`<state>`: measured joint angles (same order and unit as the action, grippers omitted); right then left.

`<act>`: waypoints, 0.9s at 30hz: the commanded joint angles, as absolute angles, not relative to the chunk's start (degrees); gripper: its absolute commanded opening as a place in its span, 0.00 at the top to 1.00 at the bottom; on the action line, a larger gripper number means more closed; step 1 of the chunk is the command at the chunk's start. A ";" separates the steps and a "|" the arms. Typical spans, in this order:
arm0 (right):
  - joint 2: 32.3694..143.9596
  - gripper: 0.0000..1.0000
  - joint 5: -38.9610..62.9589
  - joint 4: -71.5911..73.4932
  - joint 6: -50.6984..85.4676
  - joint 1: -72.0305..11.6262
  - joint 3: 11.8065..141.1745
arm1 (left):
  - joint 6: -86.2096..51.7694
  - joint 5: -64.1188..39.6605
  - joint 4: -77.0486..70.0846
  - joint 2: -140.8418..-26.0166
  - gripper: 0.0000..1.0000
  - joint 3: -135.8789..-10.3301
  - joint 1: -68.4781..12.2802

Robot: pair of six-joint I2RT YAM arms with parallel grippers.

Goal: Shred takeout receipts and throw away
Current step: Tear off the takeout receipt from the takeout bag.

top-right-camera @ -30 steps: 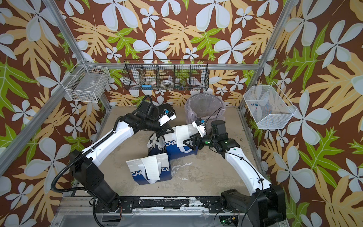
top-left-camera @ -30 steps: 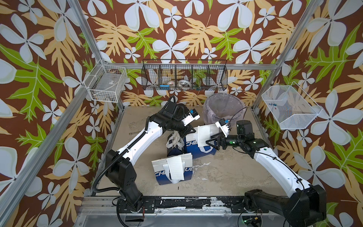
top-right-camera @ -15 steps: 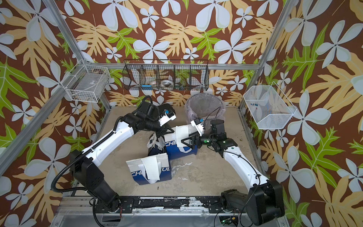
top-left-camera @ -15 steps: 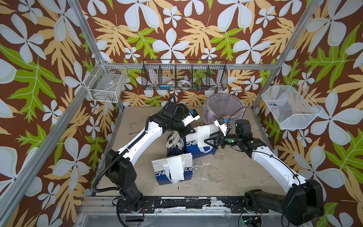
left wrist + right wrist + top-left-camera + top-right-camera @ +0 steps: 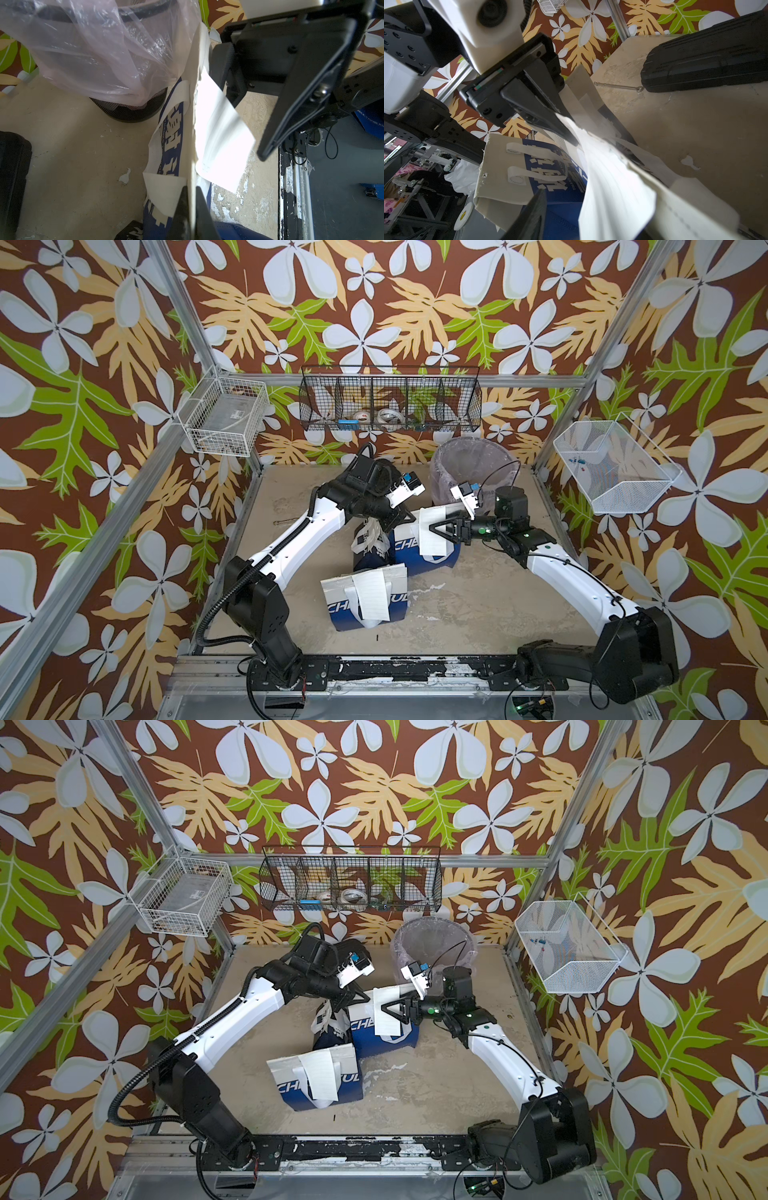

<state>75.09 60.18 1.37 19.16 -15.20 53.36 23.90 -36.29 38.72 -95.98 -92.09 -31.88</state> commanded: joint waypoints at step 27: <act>66.16 1.00 46.45 -0.54 5.95 -19.77 59.79 | 24.50 -27.69 37.61 -94.51 1.00 -90.60 -32.08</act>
<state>67.07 50.96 -0.93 7.99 -19.75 59.16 24.08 -29.58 37.01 -95.09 -90.74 -32.18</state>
